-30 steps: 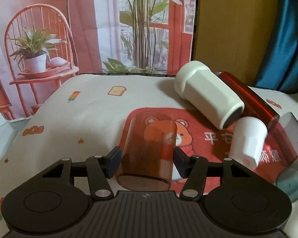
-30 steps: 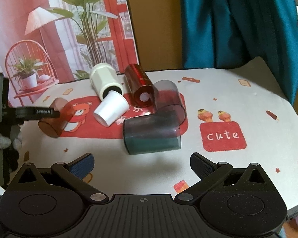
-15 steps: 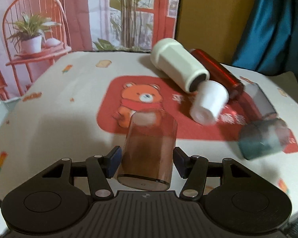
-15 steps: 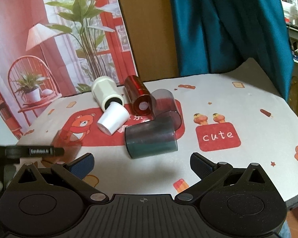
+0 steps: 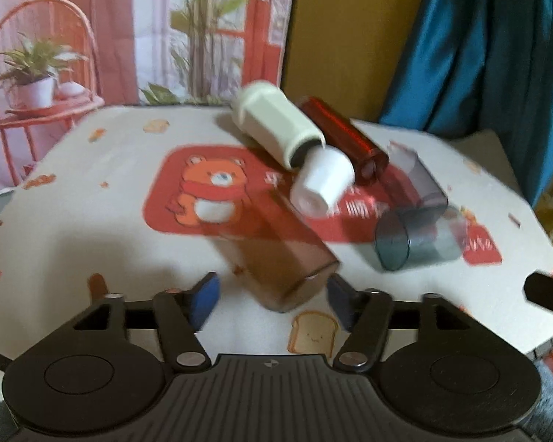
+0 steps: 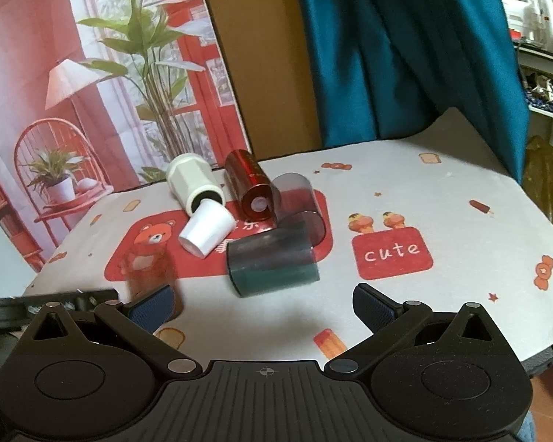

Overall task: Flip cup upright
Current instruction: 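Lift the brown cup with the left tool while the right tool grasps it, then rotate the brown cup upright in the right tool, rim up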

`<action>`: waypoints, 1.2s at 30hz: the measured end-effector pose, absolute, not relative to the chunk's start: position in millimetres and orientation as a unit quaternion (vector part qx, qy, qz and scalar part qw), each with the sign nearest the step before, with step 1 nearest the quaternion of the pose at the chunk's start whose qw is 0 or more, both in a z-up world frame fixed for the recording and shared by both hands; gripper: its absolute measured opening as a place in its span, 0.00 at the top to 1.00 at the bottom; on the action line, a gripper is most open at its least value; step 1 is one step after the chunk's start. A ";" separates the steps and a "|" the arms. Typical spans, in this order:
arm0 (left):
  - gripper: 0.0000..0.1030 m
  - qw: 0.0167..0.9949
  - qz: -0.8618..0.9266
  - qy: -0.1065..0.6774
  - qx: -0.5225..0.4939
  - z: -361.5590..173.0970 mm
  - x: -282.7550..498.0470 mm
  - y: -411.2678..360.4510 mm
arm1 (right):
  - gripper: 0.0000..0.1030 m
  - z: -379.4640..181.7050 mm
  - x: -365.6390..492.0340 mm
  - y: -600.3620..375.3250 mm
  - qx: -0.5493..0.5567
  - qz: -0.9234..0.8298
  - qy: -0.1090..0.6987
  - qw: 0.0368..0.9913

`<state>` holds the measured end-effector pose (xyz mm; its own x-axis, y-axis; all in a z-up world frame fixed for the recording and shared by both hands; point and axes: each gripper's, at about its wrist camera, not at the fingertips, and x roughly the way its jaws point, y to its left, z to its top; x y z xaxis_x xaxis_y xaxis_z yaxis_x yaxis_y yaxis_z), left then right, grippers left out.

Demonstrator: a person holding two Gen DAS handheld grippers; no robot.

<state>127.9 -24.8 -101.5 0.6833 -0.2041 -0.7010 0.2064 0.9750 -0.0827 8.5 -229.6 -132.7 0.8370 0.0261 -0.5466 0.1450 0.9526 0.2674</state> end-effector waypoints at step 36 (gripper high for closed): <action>0.08 0.914 0.040 0.389 -0.110 -102.6 132.4 63.0 | 0.37 -171.2 204.3 -128.4 0.039 0.080 0.437 0.895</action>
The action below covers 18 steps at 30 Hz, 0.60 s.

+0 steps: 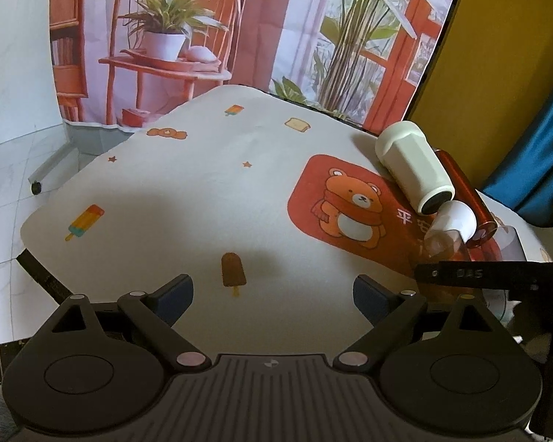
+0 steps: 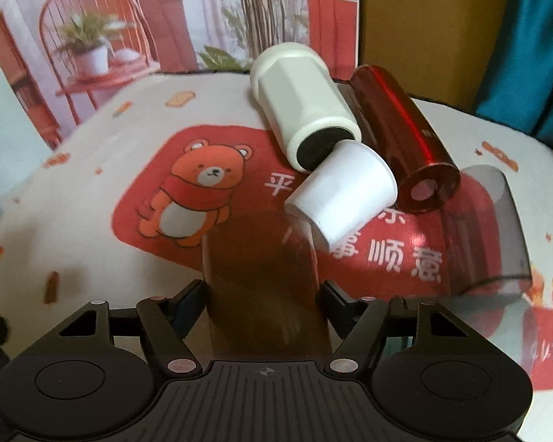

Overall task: Flip cup upright
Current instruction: 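Rotate the brown cup upright in the right tool, rim up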

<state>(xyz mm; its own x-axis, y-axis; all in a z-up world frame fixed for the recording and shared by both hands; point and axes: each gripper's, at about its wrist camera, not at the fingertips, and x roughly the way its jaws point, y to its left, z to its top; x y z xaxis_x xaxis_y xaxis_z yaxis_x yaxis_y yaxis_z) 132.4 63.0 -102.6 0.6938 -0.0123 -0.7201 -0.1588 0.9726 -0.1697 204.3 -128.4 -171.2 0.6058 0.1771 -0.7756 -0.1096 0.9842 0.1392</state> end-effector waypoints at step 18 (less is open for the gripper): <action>0.08 0.914 0.033 0.395 -0.088 -104.1 130.3 54.7 | 0.38 -167.3 181.3 -122.8 0.030 0.110 0.371 0.922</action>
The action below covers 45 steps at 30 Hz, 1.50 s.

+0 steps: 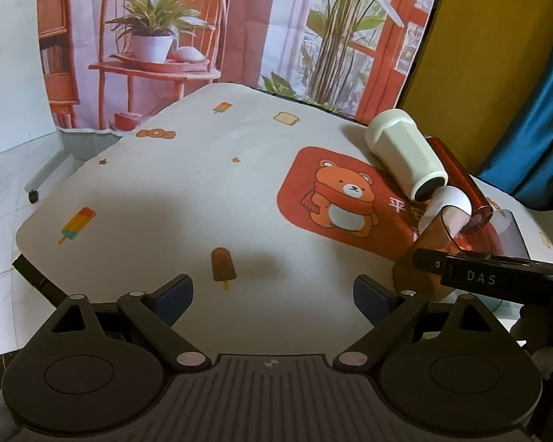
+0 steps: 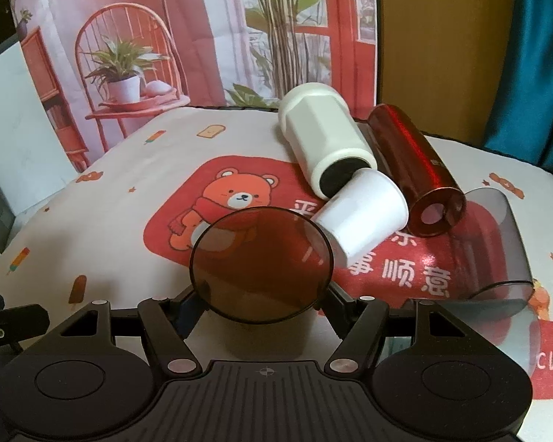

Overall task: Flip cup upright
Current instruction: 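Rotate the brown cup upright in the right tool, rim up, then lower the upright brown cup onto the mat and open the right tool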

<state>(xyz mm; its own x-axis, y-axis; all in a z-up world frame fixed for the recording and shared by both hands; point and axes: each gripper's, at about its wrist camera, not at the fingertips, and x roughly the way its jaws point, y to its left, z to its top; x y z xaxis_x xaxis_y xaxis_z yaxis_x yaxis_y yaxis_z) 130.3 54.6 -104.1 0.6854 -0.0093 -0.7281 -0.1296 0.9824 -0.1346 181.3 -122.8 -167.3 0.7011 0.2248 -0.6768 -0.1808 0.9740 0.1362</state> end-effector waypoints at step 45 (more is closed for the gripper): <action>0.03 0.928 0.041 0.366 -0.054 -70.2 117.8 49.1 | 0.09 -134.9 120.0 -147.6 0.018 0.082 0.354 0.932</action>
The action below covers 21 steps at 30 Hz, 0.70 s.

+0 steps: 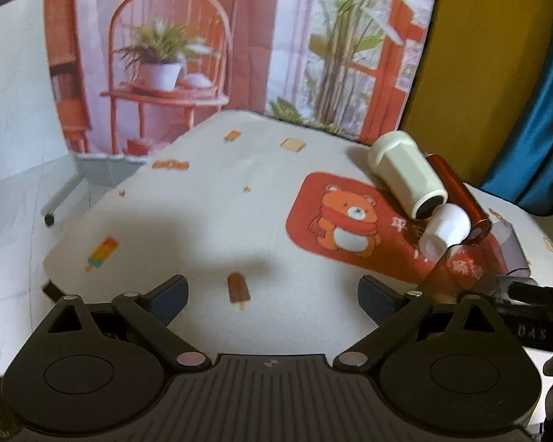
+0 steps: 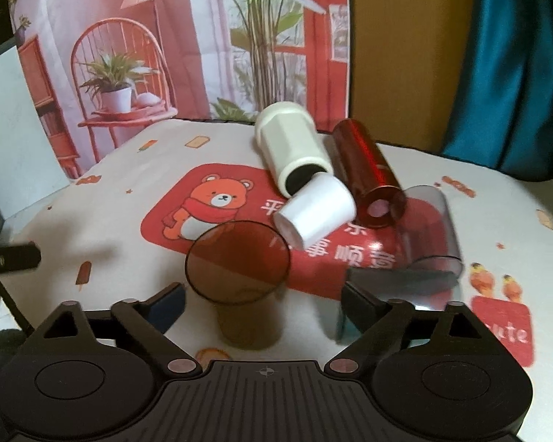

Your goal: Flip cup upright

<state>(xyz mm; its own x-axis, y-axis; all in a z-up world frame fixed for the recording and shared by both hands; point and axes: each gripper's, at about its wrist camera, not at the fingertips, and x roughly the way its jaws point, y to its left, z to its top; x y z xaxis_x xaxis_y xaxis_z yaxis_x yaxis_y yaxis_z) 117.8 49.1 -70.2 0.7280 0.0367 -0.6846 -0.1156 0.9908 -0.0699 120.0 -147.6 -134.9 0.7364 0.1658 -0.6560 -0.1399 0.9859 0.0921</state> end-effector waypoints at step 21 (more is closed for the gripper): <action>0.00 0.950 -0.016 0.310 0.038 13.1 46.1 21.0 | 0.00 -60.2 -10.7 -176.9 0.071 0.046 0.294 0.952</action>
